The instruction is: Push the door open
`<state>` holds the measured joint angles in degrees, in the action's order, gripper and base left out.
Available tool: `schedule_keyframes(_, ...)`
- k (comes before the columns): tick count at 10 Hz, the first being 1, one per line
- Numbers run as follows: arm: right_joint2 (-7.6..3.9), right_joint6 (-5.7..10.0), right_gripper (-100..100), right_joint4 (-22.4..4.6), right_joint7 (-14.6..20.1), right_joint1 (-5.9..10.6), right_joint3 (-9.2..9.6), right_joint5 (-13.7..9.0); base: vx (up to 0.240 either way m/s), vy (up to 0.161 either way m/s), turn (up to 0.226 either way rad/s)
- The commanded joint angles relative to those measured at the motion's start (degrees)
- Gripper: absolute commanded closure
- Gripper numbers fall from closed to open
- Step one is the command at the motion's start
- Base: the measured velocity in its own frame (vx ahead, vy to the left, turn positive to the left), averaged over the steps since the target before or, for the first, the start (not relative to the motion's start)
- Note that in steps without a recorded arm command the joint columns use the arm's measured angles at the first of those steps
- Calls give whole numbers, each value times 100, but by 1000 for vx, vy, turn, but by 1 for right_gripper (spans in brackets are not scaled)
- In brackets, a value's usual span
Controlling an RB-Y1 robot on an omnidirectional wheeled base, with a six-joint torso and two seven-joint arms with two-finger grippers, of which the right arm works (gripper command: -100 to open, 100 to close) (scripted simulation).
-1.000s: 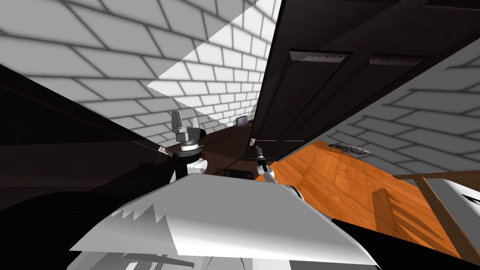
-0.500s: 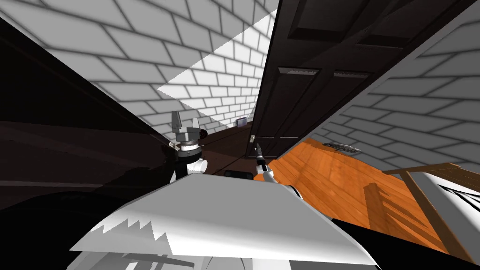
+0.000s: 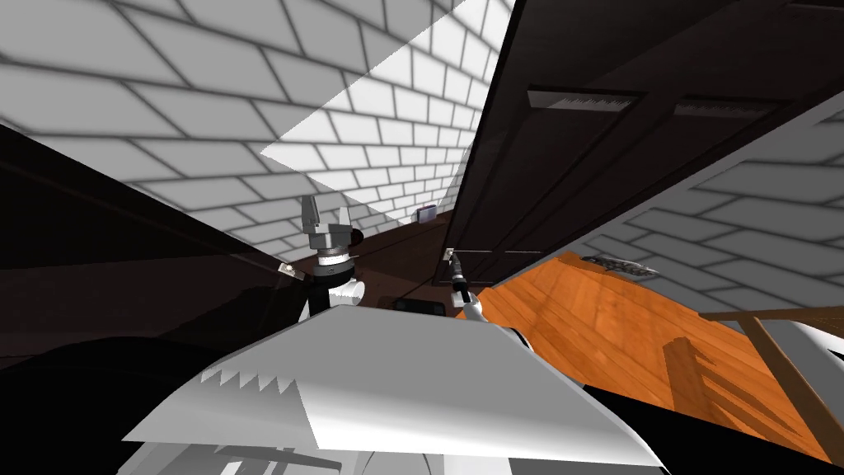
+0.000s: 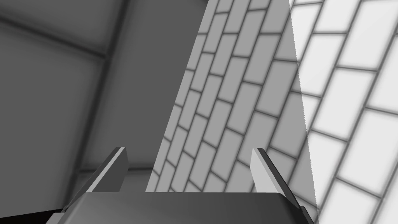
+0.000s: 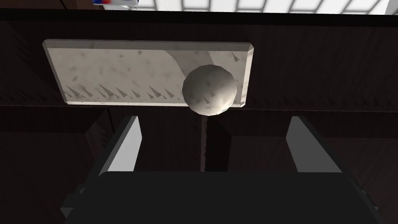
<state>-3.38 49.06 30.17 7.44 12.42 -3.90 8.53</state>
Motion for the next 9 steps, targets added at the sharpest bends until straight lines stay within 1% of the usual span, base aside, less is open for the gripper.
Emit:
schedule_keyframes(1,20,33,-100,11,-16,-24,-19,-5,250,9,31)
schedule_keyframes(2,53,61,-100,7,-28,-36,-34,-9,221,25,33)
schedule_keyframes(3,35,36,-100,29,-17,-37,-22,-5,89,15,-8)
schedule_keyframes(4,35,36,100,29,-17,-37,-22,-5,-19,-1,4)
schedule_keyframes(9,35,36,100,29,-17,-37,-22,-5,-15,-3,2)
